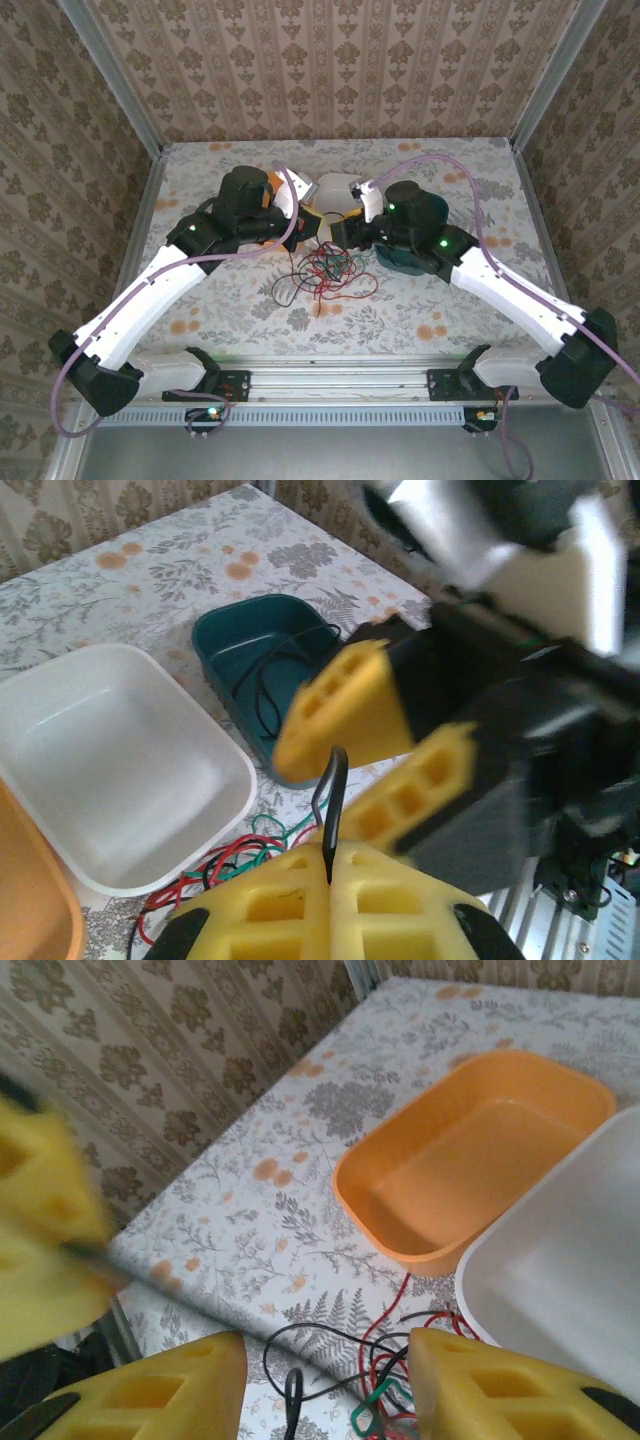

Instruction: Untangle the cables

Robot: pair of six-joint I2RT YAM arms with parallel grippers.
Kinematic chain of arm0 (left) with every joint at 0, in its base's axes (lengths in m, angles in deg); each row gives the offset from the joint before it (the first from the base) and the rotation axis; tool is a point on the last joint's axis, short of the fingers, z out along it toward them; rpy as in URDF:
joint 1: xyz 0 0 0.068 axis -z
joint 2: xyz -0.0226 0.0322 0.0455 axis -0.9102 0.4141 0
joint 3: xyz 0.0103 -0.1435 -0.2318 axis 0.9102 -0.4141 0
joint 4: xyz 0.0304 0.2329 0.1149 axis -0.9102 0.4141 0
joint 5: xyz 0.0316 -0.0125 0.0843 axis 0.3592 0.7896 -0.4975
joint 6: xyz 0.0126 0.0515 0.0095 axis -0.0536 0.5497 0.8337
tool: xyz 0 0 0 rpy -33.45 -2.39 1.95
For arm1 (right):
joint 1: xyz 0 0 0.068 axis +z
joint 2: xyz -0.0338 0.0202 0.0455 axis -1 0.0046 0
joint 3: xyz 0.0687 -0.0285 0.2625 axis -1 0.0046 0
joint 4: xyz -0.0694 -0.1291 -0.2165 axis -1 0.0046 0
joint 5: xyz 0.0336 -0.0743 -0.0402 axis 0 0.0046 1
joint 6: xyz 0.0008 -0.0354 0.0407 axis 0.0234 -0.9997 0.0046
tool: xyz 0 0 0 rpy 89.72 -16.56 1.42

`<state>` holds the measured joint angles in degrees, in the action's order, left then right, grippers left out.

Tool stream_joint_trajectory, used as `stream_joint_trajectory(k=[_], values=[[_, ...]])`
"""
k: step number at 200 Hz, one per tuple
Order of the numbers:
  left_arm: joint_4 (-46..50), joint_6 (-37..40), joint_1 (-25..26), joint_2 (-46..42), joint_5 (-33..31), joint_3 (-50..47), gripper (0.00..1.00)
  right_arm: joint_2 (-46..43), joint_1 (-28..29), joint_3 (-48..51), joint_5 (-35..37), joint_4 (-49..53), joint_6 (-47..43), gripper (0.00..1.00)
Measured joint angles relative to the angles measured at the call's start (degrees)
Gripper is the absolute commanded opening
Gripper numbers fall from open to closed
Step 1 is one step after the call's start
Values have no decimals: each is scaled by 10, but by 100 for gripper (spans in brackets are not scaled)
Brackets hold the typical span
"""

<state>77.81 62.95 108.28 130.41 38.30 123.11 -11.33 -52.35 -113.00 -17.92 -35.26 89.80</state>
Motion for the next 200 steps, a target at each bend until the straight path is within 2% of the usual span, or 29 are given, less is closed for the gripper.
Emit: stream_joint_trajectory(k=[22, 31, 43, 49, 56, 65, 74, 83, 98, 125, 139, 175, 200], values=[[4, 5, 4, -1, 11, 0, 0, 27, -2, -1, 7, -2, -8, 6], [4, 7, 4, -1, 12, 0, 0, 30, -3, -1, 9, -6, -9, 0], [4, 8, 4, -3, 9, -3, 0, 28, -3, -3, 10, -10, -11, 0], [3, 9, 3, -5, 7, -6, 6, 27, -4, -5, 11, -10, -12, 0], [1, 10, 3, -8, 2, -11, 28, 24, -6, -8, 13, -10, -14, 0], [-5, 10, 3, -14, -8, -23, 49, 18, -8, -8, 13, -9, -15, 0], [-10, 10, 3, -21, -19, -37, 59, 9, -9, -8, 13, -7, -17, 0], [-17, 8, -1, -25, -29, -53, 65, -1, -11, -11, 13, 2, -21, 0], [-41, -7, -23, -31, -38, -87, 68, -19, -11, -20, 13, 19, -28, 0], [-116, -67, -101, -39, -25, -176, 67, -54, -13, -44, 14, 42, -30, 0], [-147, -94, -123, -39, -21, -218, 67, -70, -14, -57, 22, 53, -29, 0], [-212, -130, -97, -34, 9, -269, 70, -89, -15, -81, 30, 66, -22, 0], [-264, -146, -75, -23, 63, -278, 73, -88, -16, -82, 31, 68, -6, 0]])
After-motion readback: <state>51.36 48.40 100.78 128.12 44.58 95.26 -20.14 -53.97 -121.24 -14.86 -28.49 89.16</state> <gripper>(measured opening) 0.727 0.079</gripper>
